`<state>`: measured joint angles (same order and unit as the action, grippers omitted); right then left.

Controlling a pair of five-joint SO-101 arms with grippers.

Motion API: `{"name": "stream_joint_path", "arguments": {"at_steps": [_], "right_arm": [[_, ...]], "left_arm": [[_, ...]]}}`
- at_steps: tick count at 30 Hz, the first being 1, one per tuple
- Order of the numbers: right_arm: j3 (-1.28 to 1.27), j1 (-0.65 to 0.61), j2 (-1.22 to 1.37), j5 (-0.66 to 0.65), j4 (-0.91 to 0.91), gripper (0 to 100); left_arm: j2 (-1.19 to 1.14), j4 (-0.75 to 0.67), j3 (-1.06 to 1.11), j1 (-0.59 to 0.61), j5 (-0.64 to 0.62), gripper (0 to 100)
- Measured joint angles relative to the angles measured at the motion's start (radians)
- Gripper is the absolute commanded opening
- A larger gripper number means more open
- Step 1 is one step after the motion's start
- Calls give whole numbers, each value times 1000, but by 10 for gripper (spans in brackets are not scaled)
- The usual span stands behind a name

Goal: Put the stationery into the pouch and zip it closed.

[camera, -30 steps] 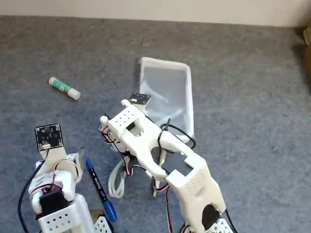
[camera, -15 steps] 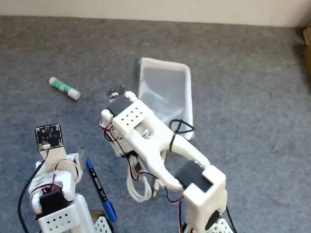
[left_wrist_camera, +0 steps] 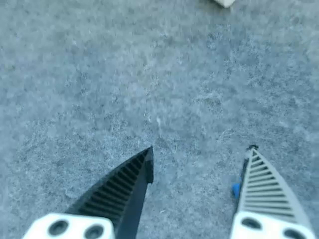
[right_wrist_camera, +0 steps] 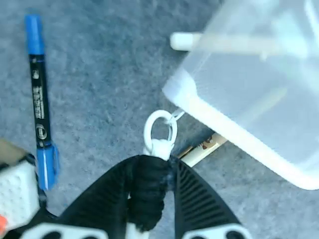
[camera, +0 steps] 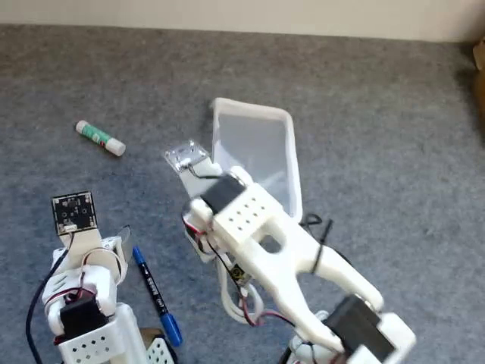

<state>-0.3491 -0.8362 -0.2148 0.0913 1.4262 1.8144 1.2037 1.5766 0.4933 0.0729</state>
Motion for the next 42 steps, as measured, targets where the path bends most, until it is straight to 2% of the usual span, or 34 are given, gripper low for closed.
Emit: {"name": "stream_joint_path", "arguments": {"at_steps": [9,13,25,36,42], "right_arm": [[-230,89,-342,-316,-155,4],[-316,124,-486,-407,-224,4],[-617,150,-868,-420,-496,4],[-632,150,-921,-400,-519,4],[-632,150,-921,-373,-519,4]], "left_arm": [[0,0,-87,-161,0,279],[2,0,-123,-253,-5,340],[2,31,-175,-413,-55,358],[2,31,-290,-597,-135,357],[2,25,-290,-614,-141,357]]}}
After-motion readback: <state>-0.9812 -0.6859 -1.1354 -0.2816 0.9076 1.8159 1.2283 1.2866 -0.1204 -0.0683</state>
